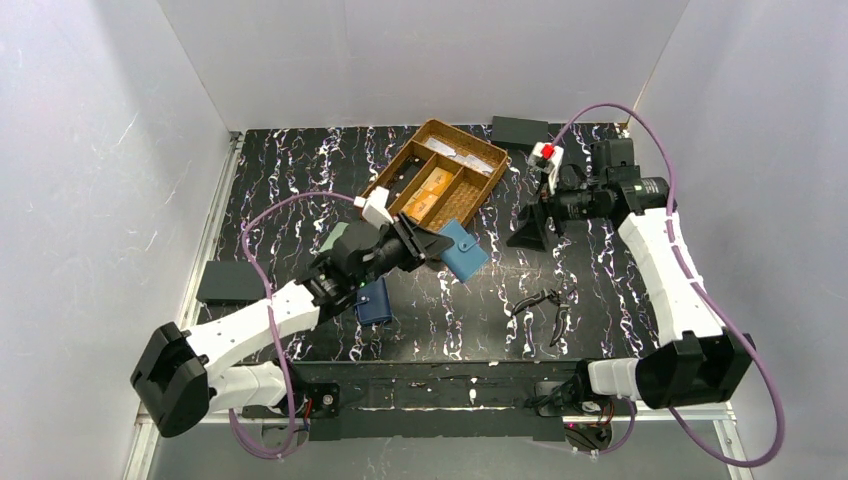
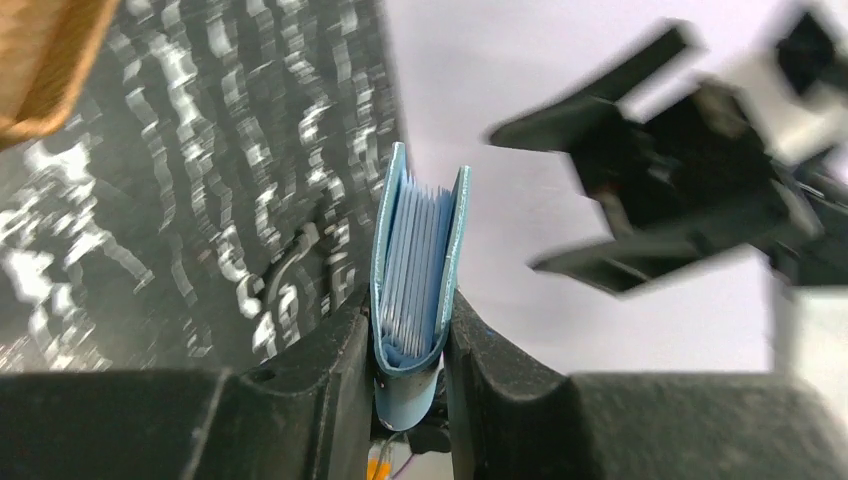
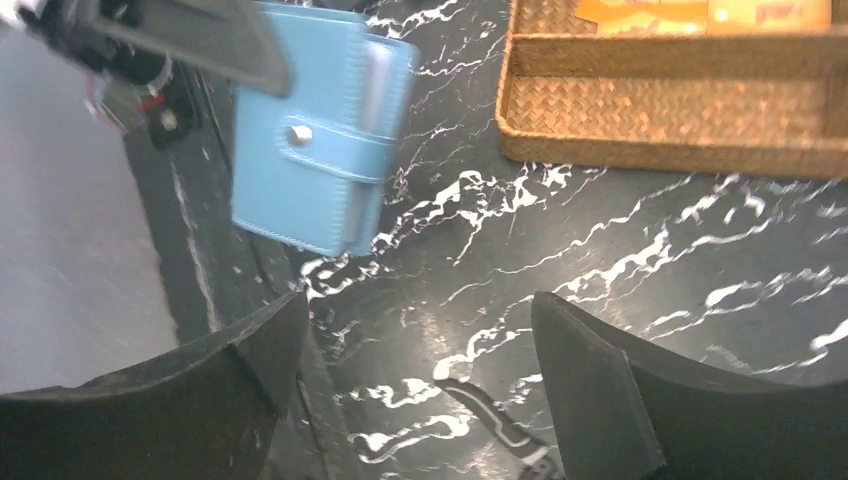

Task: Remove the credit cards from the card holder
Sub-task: Open the card holder at the center of the board.

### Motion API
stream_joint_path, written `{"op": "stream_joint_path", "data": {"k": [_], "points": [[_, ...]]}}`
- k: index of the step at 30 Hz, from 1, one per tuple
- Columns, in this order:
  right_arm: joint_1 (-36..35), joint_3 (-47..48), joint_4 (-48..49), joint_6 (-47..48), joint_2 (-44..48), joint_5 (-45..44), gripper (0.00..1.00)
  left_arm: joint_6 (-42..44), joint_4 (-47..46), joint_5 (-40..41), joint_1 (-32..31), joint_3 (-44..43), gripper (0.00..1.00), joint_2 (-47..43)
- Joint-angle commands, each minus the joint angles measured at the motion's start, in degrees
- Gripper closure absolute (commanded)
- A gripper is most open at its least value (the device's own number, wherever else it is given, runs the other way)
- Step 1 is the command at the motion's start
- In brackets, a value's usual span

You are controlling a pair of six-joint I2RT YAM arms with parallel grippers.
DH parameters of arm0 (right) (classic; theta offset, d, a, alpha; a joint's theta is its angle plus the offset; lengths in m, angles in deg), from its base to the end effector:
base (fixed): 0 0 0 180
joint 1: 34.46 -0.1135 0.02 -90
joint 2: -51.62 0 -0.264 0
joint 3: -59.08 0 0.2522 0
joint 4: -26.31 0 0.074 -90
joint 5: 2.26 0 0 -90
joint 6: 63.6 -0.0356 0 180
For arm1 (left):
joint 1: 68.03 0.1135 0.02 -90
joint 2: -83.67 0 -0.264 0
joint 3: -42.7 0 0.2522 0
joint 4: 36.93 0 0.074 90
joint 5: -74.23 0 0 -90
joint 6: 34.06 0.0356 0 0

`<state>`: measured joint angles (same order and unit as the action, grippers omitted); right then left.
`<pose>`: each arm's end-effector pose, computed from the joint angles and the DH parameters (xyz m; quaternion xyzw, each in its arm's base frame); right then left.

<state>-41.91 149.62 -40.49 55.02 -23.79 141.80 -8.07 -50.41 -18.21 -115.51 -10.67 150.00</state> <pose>0.2499 0.0617 0.3604 -0.4024 0.7539 0.3682 0.3663 0.1809 -0.1995 0.2997 -0.0862 0.6986 -0.5954 0.3873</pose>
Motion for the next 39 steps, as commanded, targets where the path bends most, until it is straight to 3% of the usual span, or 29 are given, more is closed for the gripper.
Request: {"op": "stream_joint_path", "data": {"k": [1, 5, 9, 13, 25, 39], "points": [[-7.7, 3.3, -5.2, 16.2, 3.6, -5.5, 0.1, -10.2, 32.7, 4.0, -0.1, -15.5, 1.0, 4.6], [-8.6, 4.3, -13.1, 32.3, 3.0, -0.1, 0.12, -11.5, 36.5, 2.4, -0.1, -19.5, 1.0, 7.7], [-11.8, 2.7, -5.9, 24.8, 2.7, -1.4, 0.24, -12.3, 35.9, 2.8, -0.2, -19.9, 1.0, 8.0], [-14.9, 1.2, 0.2, 17.5, 2.2, -5.5, 0.29, -12.9, 34.6, 2.4, -0.6, -20.6, 1.0, 9.0], [-21.4, -3.8, 5.7, 12.5, 0.1, -11.4, 0.41, -13.4, 32.5, 2.4, -1.2, -21.7, 1.0, 11.3], [-23.6, -5.7, 10.6, 8.3, -1.2, -15.1, 0.5, -14.3, 29.8, -0.2, -1.4, -21.5, 1.0, 11.8]]}}
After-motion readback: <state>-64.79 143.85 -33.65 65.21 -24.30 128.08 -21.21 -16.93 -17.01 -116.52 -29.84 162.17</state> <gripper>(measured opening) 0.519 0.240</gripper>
